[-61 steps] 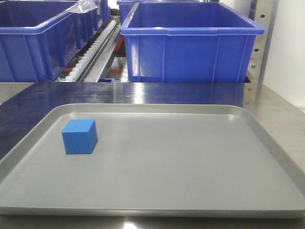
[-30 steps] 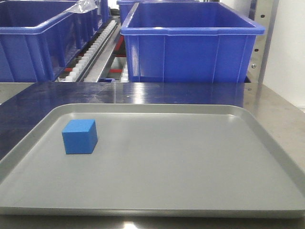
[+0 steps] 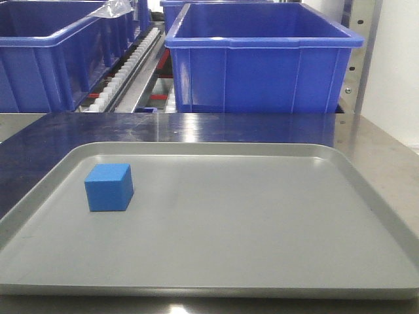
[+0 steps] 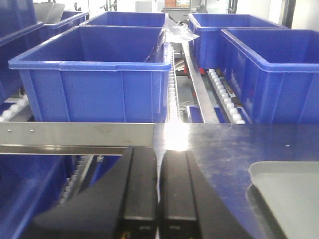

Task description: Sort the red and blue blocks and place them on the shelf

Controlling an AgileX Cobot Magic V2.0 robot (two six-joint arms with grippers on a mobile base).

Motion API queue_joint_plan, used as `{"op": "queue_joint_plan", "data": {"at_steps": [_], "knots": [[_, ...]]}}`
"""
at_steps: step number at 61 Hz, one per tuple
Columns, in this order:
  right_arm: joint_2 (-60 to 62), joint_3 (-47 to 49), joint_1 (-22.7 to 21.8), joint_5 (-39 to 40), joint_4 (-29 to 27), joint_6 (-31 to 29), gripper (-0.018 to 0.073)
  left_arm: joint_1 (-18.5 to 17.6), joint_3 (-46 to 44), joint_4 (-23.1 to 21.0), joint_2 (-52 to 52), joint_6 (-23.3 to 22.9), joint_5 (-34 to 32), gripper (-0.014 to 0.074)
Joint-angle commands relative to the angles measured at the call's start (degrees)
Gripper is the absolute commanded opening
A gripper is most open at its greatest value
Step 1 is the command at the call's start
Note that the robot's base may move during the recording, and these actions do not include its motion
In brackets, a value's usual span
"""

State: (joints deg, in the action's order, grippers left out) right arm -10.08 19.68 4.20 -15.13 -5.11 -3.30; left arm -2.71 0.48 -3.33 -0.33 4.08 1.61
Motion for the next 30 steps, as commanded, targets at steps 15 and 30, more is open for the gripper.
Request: {"op": "queue_joint_plan", "data": {"at_steps": [15,30], "knots": [[-0.57,1.40,-0.27,4.57,0.00,-0.07,0.0078,-0.34,-5.83,9.31,8.78,0.18,-5.27,0.0122],[-0.57,1.40,-0.27,4.57,0.00,-0.07,0.0078,-0.34,-14.52,9.16,21.44,0.18,-5.40,0.0122]]}}
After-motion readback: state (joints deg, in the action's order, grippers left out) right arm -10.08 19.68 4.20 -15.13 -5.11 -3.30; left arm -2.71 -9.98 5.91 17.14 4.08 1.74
